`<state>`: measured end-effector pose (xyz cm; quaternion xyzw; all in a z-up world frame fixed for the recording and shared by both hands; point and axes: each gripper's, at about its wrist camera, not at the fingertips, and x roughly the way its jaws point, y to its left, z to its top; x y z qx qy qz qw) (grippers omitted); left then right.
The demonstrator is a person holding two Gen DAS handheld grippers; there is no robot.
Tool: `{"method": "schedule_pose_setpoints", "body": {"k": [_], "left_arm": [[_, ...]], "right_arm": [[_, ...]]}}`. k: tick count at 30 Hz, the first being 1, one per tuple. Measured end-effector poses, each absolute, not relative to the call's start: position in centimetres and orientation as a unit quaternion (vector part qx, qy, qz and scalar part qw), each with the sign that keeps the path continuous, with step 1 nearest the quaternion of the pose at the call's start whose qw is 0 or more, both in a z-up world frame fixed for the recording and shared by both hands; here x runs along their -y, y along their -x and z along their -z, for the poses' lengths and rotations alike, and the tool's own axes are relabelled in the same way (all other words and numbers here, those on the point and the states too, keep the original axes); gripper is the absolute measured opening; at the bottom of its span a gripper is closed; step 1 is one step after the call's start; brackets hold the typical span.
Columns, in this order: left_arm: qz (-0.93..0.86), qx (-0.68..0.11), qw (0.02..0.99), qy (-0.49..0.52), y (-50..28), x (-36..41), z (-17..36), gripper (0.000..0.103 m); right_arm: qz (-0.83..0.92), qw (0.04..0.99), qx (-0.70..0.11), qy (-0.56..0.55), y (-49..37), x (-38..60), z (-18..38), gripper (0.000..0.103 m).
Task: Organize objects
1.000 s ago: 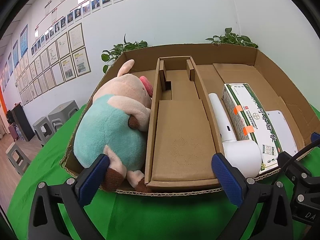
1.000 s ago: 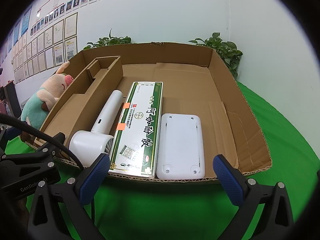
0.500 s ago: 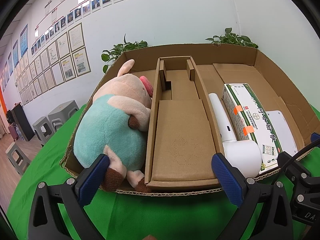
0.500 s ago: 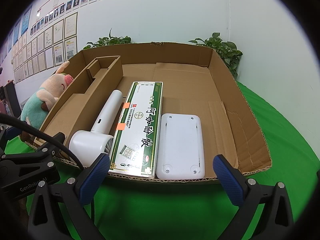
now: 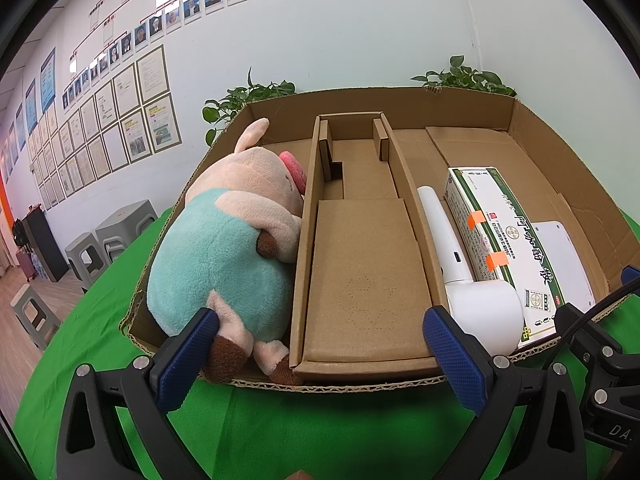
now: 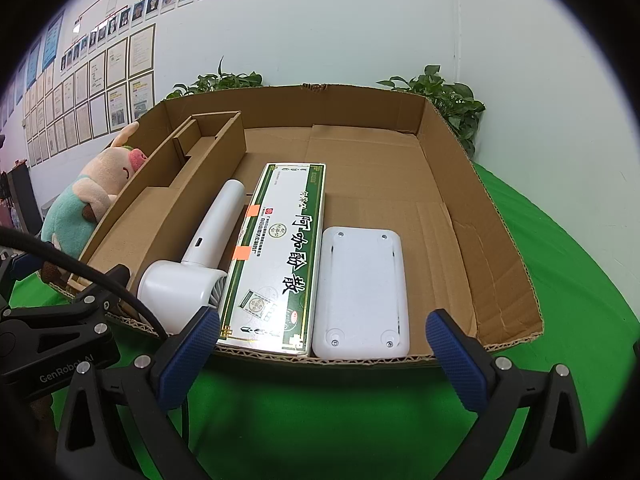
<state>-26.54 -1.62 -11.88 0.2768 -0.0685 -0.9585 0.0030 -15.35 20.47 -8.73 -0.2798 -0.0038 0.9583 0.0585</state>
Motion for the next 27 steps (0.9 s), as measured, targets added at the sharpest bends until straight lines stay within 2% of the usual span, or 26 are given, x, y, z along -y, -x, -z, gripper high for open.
{"method": "schedule_pose_setpoints", "body": {"k": [27], "left_arm": [[0.958, 0.064, 0.001, -0.278, 26.65, 1.63, 12.01, 0.103]], "right_arm": [[-0.958, 0.058, 0.004, 0.28, 15.4, -20.48, 8.73, 0.102]]}}
